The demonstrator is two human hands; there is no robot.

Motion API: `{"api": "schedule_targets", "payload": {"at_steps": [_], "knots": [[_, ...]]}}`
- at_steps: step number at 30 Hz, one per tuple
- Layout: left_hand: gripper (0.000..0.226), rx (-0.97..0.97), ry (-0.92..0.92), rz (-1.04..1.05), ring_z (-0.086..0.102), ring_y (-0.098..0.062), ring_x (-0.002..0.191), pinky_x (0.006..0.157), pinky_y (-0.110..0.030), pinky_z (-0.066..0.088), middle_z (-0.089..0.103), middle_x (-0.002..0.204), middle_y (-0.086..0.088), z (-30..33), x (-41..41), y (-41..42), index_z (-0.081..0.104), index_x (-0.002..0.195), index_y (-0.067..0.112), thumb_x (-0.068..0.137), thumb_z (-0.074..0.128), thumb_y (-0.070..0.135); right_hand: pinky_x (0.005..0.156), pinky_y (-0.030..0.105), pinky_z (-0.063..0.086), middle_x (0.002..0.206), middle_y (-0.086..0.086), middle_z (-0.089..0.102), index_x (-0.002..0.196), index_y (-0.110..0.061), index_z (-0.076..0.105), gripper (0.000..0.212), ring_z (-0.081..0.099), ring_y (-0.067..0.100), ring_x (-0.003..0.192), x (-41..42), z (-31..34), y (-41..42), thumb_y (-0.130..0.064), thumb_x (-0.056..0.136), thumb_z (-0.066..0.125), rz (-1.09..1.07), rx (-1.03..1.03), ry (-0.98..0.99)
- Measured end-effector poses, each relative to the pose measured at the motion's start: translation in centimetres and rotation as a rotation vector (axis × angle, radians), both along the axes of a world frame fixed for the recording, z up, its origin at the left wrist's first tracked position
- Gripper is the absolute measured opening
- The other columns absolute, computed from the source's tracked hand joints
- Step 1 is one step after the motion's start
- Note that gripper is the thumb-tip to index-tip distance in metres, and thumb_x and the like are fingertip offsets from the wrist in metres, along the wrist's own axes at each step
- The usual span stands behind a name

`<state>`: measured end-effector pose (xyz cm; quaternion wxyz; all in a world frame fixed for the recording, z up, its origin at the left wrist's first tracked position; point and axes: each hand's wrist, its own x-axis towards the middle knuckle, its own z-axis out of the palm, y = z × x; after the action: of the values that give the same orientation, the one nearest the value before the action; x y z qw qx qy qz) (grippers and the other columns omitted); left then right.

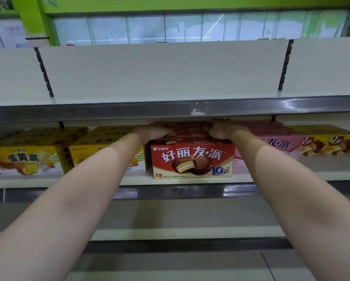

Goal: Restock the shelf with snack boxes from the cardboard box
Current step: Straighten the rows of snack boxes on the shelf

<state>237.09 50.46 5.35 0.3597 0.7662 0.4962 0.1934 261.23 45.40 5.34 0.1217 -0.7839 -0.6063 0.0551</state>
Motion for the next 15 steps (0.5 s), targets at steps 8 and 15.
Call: {"api": "schedule_targets", "payload": {"at_steps": [8, 15], "knots": [[0.029, 0.022, -0.109, 0.111, 0.074, -0.027, 0.081, 0.080, -0.042, 0.060, 0.075, 0.096, -0.010, -0.4, 1.0, 1.1, 0.063, 0.118, 0.015, 0.094, 0.063, 0.032, 0.095, 0.037, 0.048, 0.131, 0.018, 0.059, 0.128, -0.013, 0.057, 0.041, 0.058, 0.033, 0.111, 0.5, 0.2, 1.0, -0.028, 0.092, 0.044, 0.052, 0.073, 0.176], [0.038, 0.213, 0.147, 0.016, 0.070, -0.021, 0.095, 0.090, -0.035, 0.054, 0.069, 0.118, -0.007, -0.4, 1.4, 0.3, 0.059, 0.127, 0.022, 0.098, 0.053, 0.045, 0.103, 0.039, 0.044, 0.143, 0.012, 0.054, 0.140, -0.023, 0.053, 0.045, 0.054, 0.033, 0.123, 0.7, -0.5, 0.9, -0.040, 0.100, 0.042, 0.113, 0.075, 0.097]]}}
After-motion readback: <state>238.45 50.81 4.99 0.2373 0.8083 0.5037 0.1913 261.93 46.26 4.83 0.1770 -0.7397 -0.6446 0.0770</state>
